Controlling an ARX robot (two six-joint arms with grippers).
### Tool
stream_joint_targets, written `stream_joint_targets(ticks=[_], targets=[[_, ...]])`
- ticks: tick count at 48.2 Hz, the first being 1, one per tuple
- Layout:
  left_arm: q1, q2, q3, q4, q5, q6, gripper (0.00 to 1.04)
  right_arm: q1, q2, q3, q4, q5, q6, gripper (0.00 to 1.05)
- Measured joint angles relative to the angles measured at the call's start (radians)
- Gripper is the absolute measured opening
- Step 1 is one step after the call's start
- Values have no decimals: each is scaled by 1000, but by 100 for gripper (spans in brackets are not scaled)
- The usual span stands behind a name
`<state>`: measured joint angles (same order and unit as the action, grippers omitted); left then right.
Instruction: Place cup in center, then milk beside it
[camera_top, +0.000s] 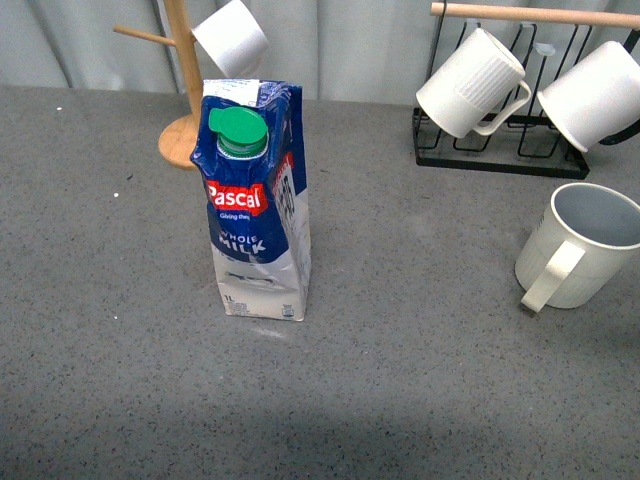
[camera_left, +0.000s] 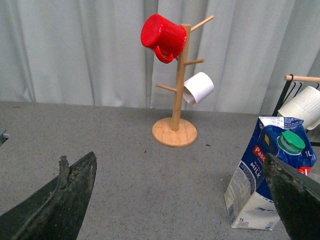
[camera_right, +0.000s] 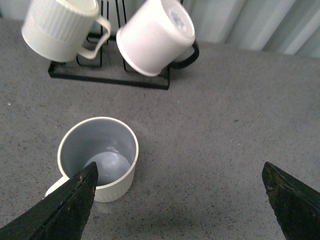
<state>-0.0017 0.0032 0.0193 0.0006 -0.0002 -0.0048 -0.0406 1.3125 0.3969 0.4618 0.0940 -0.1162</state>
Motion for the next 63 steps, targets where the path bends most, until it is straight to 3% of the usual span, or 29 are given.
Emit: stream_joint_targets(ticks=[17, 41, 54, 63], targets=[[0, 0, 0, 0, 0, 0, 98, -6, 418, 287, -161, -3, 111, 96], [0, 0, 0, 0, 0, 0, 98, 8, 559, 413, -256, 18, 201, 95], [0, 0, 0, 0, 0, 0, 98, 18, 567, 424, -282, 20, 226, 62], [0, 0, 0, 0, 0, 0, 98, 22, 572, 427, -298, 19, 245, 33]])
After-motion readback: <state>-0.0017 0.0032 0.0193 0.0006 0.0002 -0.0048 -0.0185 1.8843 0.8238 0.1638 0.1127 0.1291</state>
